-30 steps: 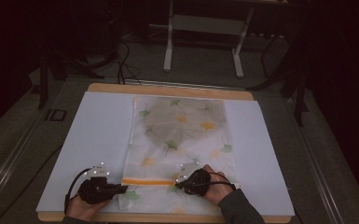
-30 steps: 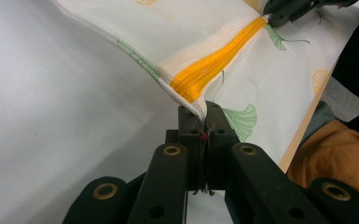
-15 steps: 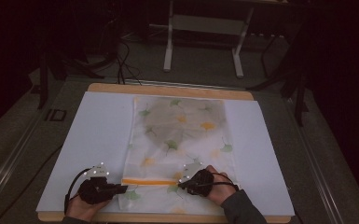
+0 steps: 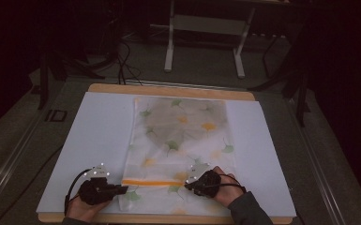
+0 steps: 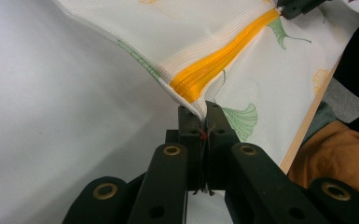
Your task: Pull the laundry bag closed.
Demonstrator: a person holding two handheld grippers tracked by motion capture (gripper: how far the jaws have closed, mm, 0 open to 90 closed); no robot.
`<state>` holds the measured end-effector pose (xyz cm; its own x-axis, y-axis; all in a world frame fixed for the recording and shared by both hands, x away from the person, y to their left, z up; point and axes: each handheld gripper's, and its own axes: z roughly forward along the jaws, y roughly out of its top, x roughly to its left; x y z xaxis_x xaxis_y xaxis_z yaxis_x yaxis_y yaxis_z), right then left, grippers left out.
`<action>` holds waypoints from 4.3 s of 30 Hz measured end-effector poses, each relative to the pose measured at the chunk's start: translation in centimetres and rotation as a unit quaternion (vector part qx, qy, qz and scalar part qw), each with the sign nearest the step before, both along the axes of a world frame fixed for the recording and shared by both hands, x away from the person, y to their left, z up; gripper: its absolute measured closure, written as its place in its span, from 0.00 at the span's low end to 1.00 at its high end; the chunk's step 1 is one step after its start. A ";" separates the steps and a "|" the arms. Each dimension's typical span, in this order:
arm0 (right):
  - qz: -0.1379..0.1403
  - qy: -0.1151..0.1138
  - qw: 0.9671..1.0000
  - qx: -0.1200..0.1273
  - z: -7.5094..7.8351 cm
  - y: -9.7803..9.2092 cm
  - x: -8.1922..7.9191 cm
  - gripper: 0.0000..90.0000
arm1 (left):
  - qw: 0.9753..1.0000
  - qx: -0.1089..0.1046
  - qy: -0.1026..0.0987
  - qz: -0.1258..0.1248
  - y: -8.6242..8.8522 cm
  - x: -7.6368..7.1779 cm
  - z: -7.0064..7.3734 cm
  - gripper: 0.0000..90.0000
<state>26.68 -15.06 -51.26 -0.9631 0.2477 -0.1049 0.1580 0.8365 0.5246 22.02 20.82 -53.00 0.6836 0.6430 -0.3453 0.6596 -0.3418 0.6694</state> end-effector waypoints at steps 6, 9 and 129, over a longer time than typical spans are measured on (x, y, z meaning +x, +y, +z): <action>-0.003 0.001 1.000 -0.002 0.2 -0.6 -0.1 0.94 | 1.000 0.000 0.000 0.000 0.0 0.0 0.0 0.98; -0.005 0.001 1.000 -0.002 0.2 -0.9 -0.1 0.94 | 1.000 0.000 0.000 0.000 0.0 0.0 0.0 0.98; -0.107 0.016 0.994 0.024 1.2 -13.1 -0.4 0.94 | 1.000 0.005 0.001 0.002 0.2 -0.1 0.0 0.98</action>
<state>26.27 -28.12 -50.04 -0.8903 0.4517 -0.0578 0.3472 0.7555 0.5556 21.95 21.04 -52.98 0.6808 0.6489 -0.3399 0.6621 -0.3466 0.6645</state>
